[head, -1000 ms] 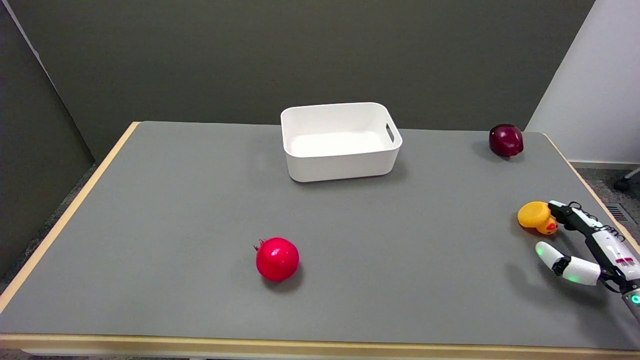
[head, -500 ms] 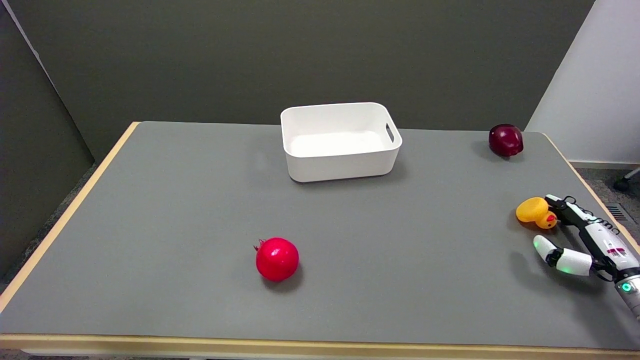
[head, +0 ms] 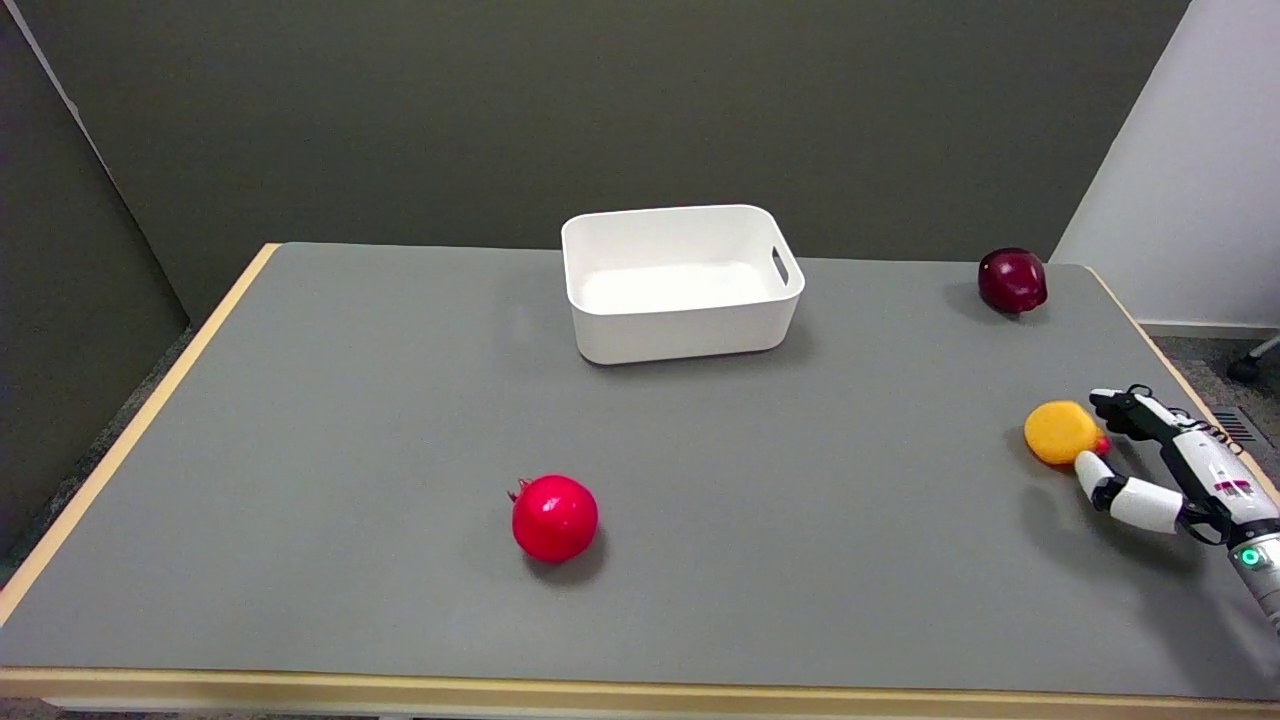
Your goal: Pick up the yellow duck.
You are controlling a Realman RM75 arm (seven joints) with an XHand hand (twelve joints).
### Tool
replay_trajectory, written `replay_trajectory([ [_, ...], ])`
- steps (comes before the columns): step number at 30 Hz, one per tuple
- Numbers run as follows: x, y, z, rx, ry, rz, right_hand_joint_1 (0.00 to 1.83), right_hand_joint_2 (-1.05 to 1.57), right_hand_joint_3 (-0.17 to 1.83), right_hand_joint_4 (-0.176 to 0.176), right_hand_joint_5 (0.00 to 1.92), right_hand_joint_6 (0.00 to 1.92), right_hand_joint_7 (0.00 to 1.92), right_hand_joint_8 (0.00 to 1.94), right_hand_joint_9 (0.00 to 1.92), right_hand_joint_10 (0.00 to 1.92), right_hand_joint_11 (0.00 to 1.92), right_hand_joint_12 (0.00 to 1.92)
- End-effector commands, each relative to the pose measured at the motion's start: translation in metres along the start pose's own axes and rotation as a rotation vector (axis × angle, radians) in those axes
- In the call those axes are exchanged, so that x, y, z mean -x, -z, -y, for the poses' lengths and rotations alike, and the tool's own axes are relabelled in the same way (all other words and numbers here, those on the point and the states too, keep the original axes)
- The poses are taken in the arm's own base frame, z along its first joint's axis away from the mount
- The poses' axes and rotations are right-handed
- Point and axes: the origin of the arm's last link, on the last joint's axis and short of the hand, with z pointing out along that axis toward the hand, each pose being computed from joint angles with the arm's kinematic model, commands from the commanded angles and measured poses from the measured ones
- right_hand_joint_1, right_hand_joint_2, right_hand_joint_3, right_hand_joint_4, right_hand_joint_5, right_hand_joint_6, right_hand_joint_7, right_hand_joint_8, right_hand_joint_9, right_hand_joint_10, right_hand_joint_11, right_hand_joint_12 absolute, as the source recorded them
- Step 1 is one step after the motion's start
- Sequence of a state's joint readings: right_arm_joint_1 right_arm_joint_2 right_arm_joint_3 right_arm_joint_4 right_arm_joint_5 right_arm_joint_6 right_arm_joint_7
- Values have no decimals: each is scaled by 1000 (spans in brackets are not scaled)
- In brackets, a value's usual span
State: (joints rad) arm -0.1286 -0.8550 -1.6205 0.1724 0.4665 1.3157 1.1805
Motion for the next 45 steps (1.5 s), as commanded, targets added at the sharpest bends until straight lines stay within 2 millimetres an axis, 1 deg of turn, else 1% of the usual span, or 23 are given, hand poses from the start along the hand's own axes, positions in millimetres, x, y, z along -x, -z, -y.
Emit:
replay_trajectory([
  [1,-11,-6,2,0,-6,-83,646,839,850,-66,312,1001,524,760,461,1054,89,1528],
  [3,-12,-7,2,1,-7,-91,678,855,849,-81,337,1132,526,996,520,1166,30,1689],
  [5,-13,-8,2,1,-8,-93,902,1208,350,-110,510,1639,514,1327,544,1356,2,1833],
  [6,-12,-9,3,-1,-8,-92,935,1239,308,-123,532,1692,508,1424,547,1440,-1,1851],
  [7,-12,-10,3,-2,-9,-91,948,1231,319,-136,536,1694,502,1503,548,1521,-1,1855],
  [9,-11,-13,4,-1,-12,-84,952,1229,327,-146,535,1703,487,1585,575,1608,-1,1843],
  [12,-9,-16,4,3,-22,-77,945,1218,345,-135,542,1706,481,1672,608,1731,-1,1864],
  [18,-6,-17,5,4,-27,-63,938,1239,328,-137,523,1728,436,1676,564,1761,-1,1891],
  [20,-6,-18,6,-6,-22,-55,931,1249,317,-131,514,1737,432,1647,525,1738,-1,1907],
  [22,-7,-20,11,-35,-21,-56,846,925,705,-96,373,1340,443,1415,464,1629,-1,1907],
  [23,-8,-21,16,-65,-22,-63,764,797,838,-66,300,1008,415,1121,405,1418,9,1809],
  [24,-9,-22,19,-84,-22,-67,660,741,866,-31,243,620,359,708,331,1090,28,1631],
  [25,-9,-22,23,-109,-23,-74,581,697,902,-10,196,400,310,465,276,877,41,1485],
  [26,-11,-23,28,-143,-27,-84,528,663,956,-5,158,384,265,424,241,792,47,1364],
  [29,-13,-26,37,-188,-35,-94,431,590,951,-2,74,299,92,247,38,633,14,1103],
  [31,-13,-28,40,-203,-38,-91,458,576,930,1,70,259,79,178,27,553,9,1080],
  [32,-13,-28,41,-205,-39,-90,541,548,941,-5,65,208,71,91,20,431,40,989],
  [33,-12,-29,41,-203,-38,-84,572,533,944,-8,55,179,56,46,14,351,52,937],
  [35,-9,-30,39,-187,-39,-71,423,556,914,-6,21,220,1,124,0,367,1,998],
  [38,1,-32,36,-148,-48,-32,440,560,877,-7,7,220,-1,101,-1,298,-1,1027],
  [42,16,-41,33,-94,-38,27,443,558,894,1,5,216,-1,116,-1,308,-1,1011],
  [45,25,-48,25,-27,-25,75,414,553,923,14,14,215,-1,141,-1,347,-1,984],
])
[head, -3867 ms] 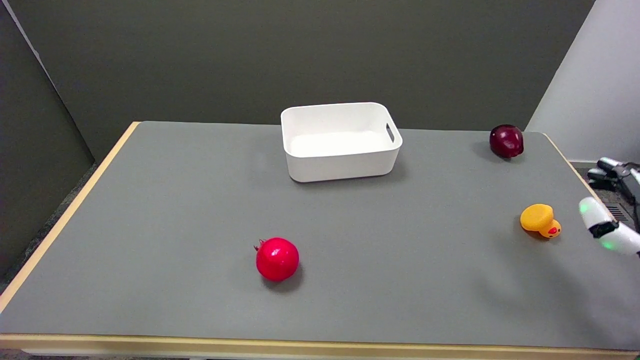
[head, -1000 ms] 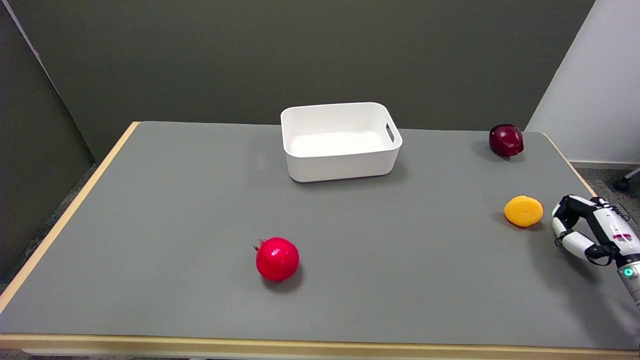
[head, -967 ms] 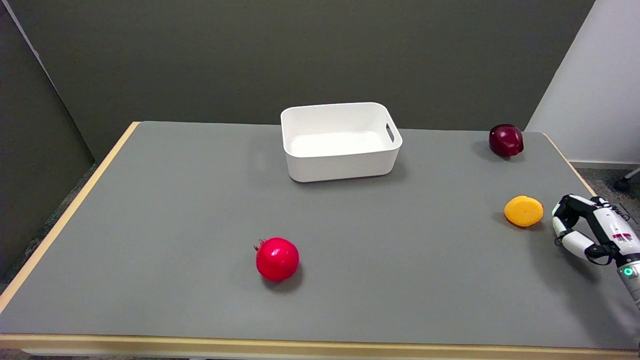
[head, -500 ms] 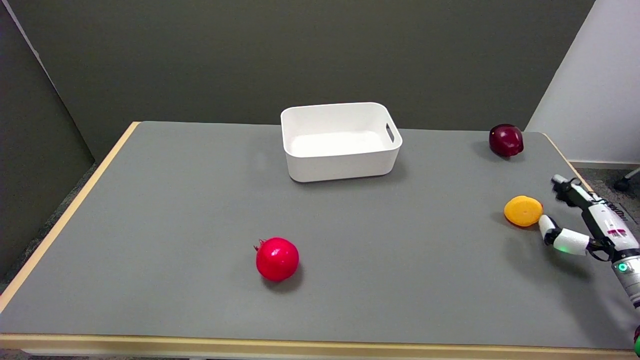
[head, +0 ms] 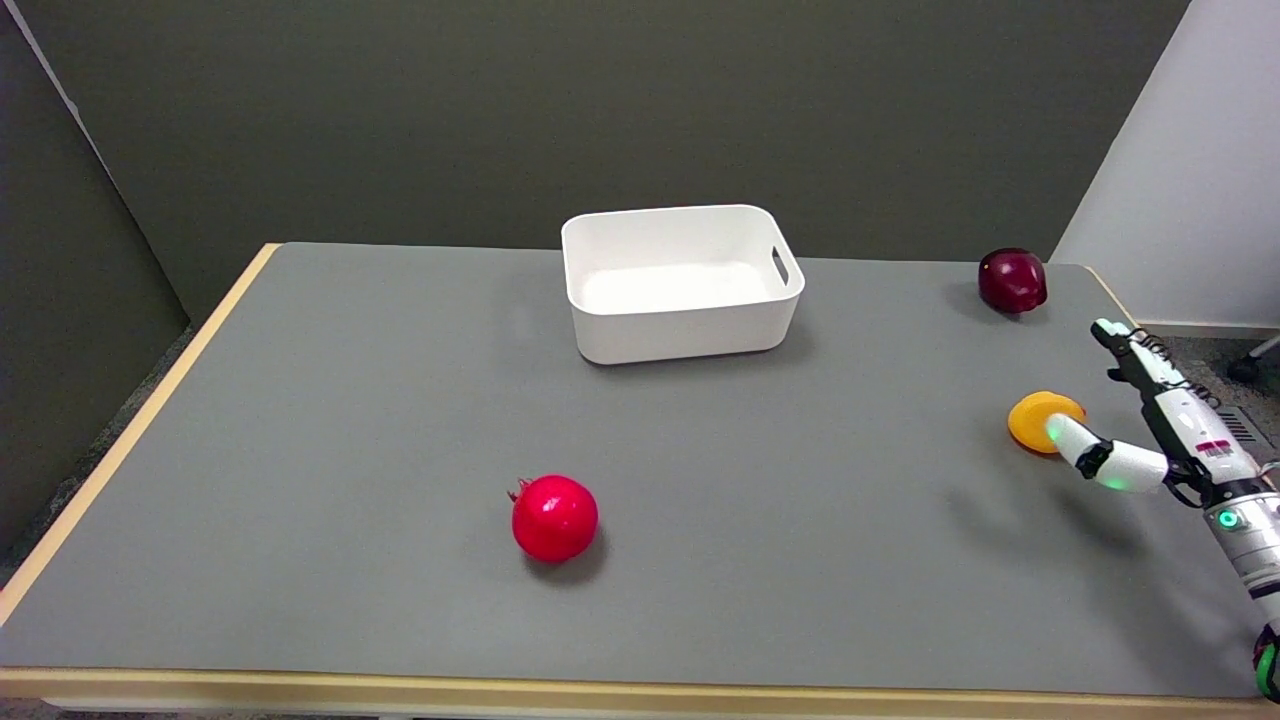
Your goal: Pick up the yellow duck.
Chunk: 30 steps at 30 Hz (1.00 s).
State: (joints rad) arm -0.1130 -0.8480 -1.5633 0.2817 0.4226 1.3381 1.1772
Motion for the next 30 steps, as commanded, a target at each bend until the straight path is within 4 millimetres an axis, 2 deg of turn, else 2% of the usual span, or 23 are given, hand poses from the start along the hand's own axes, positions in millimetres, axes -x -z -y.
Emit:
replay_trajectory([
  [1,35,-20,-9,123,5,149,407,551,927,19,16,220,-1,148,-1,356,-1,983],
  [6,45,-20,-21,223,26,187,414,546,938,38,23,244,11,146,-1,369,-1,978],
  [9,47,-23,-18,215,52,182,432,550,950,50,26,262,11,152,-1,370,-1,956],
  [15,46,-28,-12,183,43,165,444,551,948,50,28,261,17,147,1,376,-1,964],
  [16,52,-30,11,89,-95,116,488,557,959,48,35,252,29,127,9,378,5,951],
  [18,44,-31,-9,165,38,150,640,583,1002,39,60,238,83,84,44,414,27,914],
  [20,42,-32,-7,149,38,140,551,634,1003,32,79,360,132,279,91,594,24,1056],
  [26,35,-36,-4,121,49,116,651,691,1004,14,170,419,269,353,212,672,88,1168],
  [27,34,-37,-3,119,49,115,880,842,843,-10,324,1016,599,932,534,1097,47,1759],
  [28,34,-37,-3,118,48,112,1040,1132,351,-114,474,1376,624,1327,639,1265,17,1857],
  [29,34,-38,-3,117,48,109,1136,1305,56,-176,562,1591,638,1564,706,1377,-1,1915],
  [30,33,-38,-2,115,47,106,1139,1309,48,-176,561,1594,636,1576,722,1437,-1,1907],
])
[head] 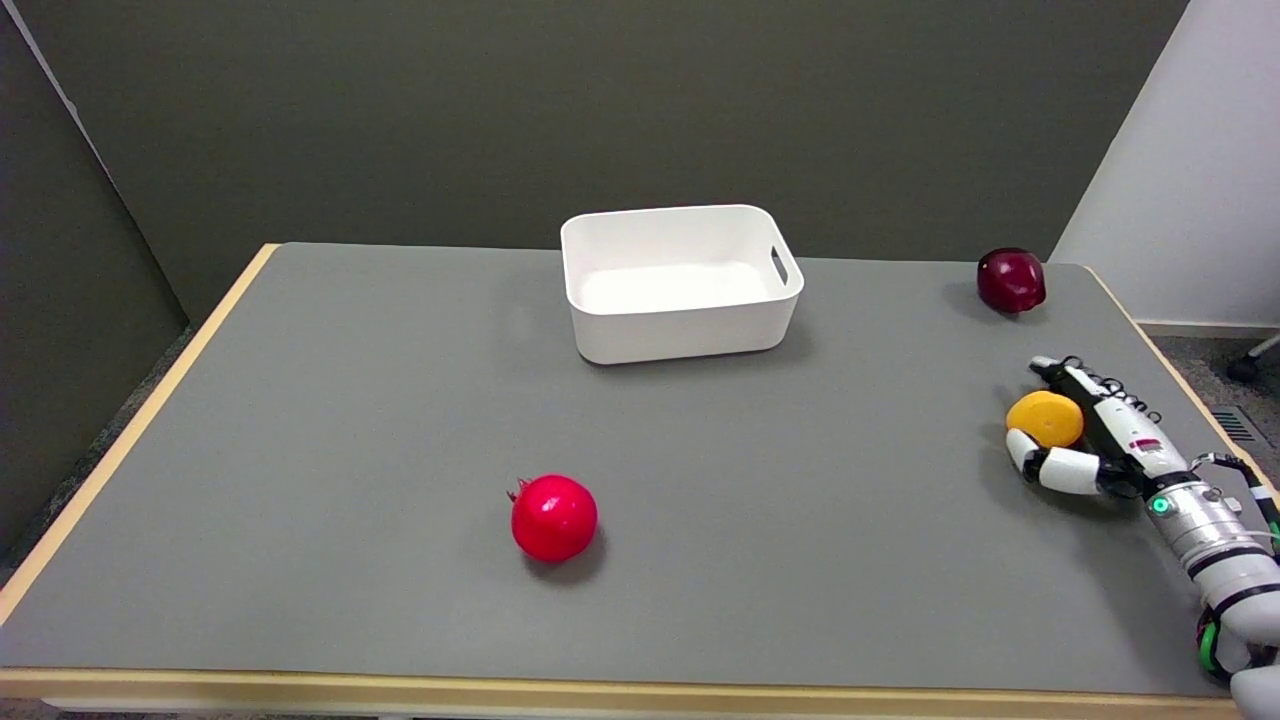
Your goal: Pick up the yellow duck.
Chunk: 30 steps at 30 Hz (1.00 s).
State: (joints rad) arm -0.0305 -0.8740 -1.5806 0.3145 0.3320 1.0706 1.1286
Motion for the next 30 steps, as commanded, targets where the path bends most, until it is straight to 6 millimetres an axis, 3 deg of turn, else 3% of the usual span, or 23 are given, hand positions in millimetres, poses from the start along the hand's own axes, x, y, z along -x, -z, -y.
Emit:
replay_trajectory([
  [1,-7,-10,8,-28,26,-31,1140,1312,45,-176,558,1600,631,1592,733,1493,-1,1905],
  [8,-17,-18,20,-86,21,-69,1138,1284,118,-176,561,1604,618,1629,739,1654,-1,1921],
  [14,-30,-38,52,-203,2,-114,1144,1259,153,-176,573,1586,629,1615,748,1684,-1,1921],
  [22,-56,-85,135,-438,1,-206,1142,1256,164,-176,569,1592,625,1624,740,1731,-1,1921],
  [26,-56,-115,185,-514,2,-190,1142,1256,165,-176,569,1593,625,1624,738,1747,-1,1921],
  [30,-40,-138,247,-574,16,-152,1143,1254,167,-176,570,1591,627,1623,735,1759,-1,1921],
])
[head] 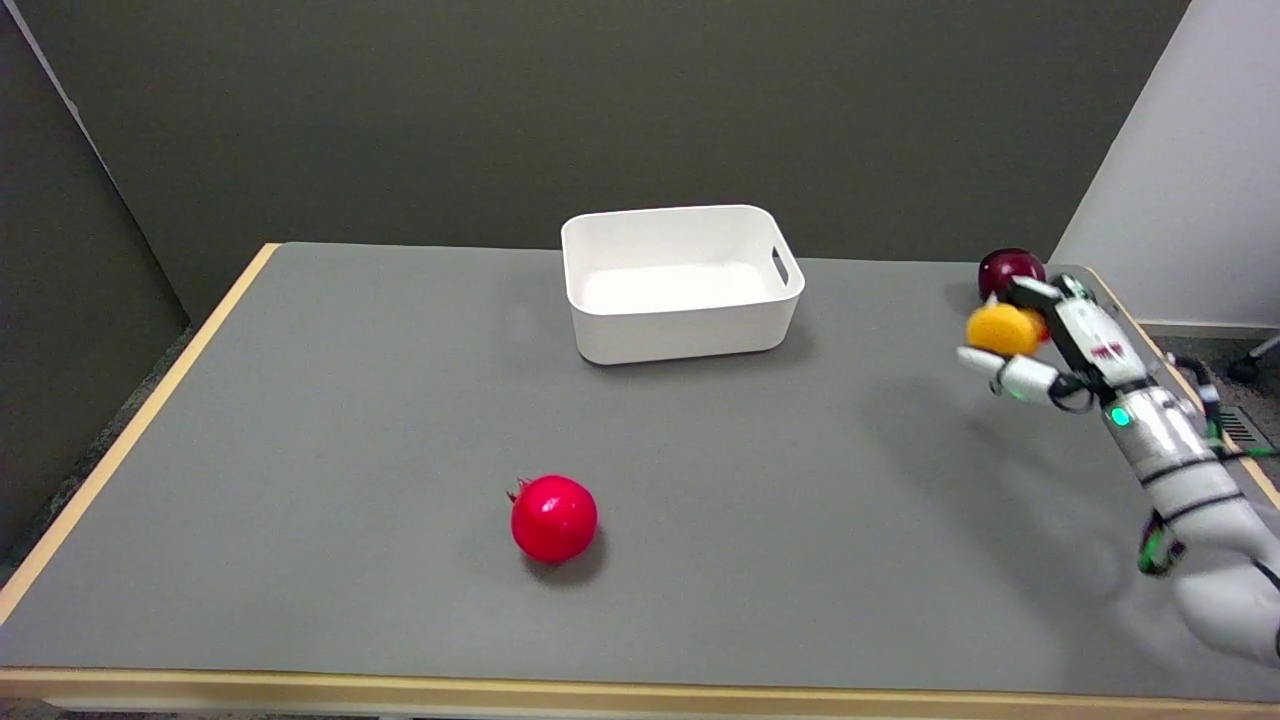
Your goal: Pick up the yellow duck.
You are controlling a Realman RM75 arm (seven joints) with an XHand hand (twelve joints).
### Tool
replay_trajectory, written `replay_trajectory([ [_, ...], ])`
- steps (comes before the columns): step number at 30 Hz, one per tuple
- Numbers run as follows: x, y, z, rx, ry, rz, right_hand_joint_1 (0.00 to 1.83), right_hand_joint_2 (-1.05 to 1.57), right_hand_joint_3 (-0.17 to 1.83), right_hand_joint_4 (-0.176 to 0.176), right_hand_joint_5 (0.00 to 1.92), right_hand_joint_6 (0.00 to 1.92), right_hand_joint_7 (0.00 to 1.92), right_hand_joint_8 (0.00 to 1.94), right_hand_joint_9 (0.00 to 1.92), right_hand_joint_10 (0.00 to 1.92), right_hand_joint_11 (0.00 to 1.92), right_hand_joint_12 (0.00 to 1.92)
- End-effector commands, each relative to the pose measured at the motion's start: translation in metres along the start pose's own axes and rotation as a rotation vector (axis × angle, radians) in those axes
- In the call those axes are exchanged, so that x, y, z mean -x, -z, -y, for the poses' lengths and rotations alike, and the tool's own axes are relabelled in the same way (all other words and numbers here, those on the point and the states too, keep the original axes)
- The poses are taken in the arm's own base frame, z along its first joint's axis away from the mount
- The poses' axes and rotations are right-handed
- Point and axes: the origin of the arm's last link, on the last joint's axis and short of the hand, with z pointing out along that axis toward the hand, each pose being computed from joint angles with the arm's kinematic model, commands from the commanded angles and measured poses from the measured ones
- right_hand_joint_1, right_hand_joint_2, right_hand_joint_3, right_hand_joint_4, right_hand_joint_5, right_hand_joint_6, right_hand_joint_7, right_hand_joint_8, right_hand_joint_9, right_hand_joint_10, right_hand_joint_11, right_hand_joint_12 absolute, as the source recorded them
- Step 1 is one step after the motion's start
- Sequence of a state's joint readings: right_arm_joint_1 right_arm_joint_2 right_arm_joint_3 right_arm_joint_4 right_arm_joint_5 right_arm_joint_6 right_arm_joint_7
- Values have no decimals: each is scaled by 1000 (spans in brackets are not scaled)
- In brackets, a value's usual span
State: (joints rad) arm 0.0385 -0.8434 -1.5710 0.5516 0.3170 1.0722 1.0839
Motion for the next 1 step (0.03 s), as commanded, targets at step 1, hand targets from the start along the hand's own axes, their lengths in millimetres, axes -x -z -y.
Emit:
replay_trajectory([
  [1,8,-129,156,-330,3,-20,1143,1254,168,-176,570,1591,627,1623,735,1759,-1,1921],
])
